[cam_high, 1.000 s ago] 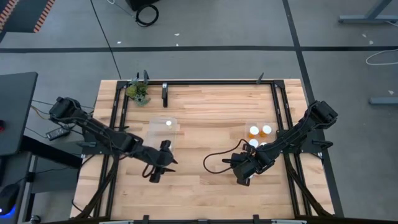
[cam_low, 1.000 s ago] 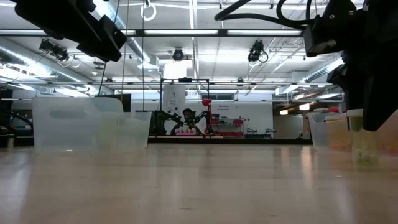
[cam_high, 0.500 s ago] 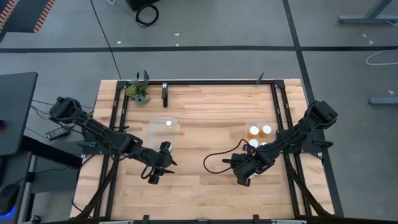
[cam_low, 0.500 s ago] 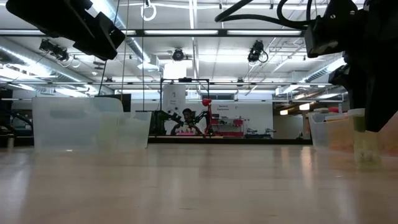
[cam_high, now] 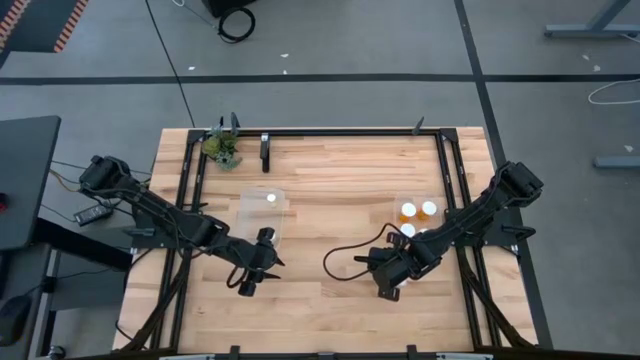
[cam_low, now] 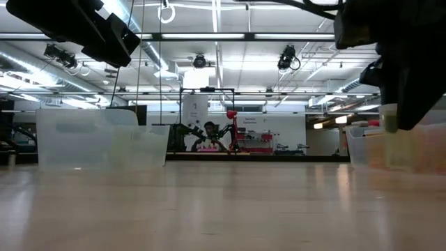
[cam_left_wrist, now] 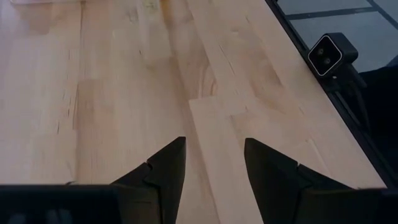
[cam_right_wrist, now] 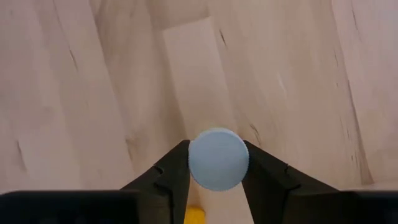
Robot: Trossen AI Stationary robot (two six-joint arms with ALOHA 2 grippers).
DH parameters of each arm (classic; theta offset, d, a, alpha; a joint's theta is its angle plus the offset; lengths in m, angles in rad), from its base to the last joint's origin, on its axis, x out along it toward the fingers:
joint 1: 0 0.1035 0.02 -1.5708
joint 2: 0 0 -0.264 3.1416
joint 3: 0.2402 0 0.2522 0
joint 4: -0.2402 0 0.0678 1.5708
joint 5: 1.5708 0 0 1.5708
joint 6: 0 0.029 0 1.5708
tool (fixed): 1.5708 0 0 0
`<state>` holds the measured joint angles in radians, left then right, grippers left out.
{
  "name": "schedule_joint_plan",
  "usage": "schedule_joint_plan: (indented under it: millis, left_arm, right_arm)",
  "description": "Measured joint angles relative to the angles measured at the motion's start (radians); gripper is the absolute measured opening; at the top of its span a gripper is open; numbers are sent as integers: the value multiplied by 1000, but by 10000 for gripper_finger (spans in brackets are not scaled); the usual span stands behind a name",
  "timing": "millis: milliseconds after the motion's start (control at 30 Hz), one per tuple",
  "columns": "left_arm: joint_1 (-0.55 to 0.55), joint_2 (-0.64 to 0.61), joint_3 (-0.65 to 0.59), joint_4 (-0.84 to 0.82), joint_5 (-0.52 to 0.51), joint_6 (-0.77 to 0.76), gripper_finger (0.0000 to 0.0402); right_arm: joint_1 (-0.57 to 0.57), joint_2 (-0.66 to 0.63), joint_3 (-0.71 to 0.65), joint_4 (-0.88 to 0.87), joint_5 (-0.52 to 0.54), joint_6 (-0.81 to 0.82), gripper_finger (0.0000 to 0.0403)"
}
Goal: Pick and place medicine bottles into bin by pill shape (circle, oval)
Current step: Move the yellow pill bottle to the center of the table
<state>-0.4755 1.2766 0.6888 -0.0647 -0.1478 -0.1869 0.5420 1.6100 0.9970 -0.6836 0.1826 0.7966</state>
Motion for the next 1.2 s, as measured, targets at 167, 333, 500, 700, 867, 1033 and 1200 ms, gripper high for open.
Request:
schedule_joint_plan:
  millis: [167, 333, 500, 700, 867, 1033, 1200]
  left_arm:
    - [0, 0, 0, -1, 0, -7, 172]
    - [0, 0, 0, -19, 1, -36, 172]
    - [0, 0, 0, -40, 4, -45, 172]
    - [0, 0, 0, -52, 4, -59, 172]
    - [0, 0, 0, -66, 4, -56, 172]
    - [0, 0, 0, -70, 4, -56, 172]
    - [0, 0, 0, -103, 4, -64, 172]
  right_arm:
    - [-35, 0, 4, 24, 2, -14, 136]
    - [-68, 0, 5, 82, 3, -54, 136]
    - [-102, 0, 5, 118, -6, -92, 136]
    - [-136, 0, 11, 143, -9, -129, 136]
    - [-158, 0, 51, 145, -3, -176, 136]
    - [-189, 0, 86, 153, 5, -234, 136]
    - [-211, 0, 93, 194, 6, -271, 136]
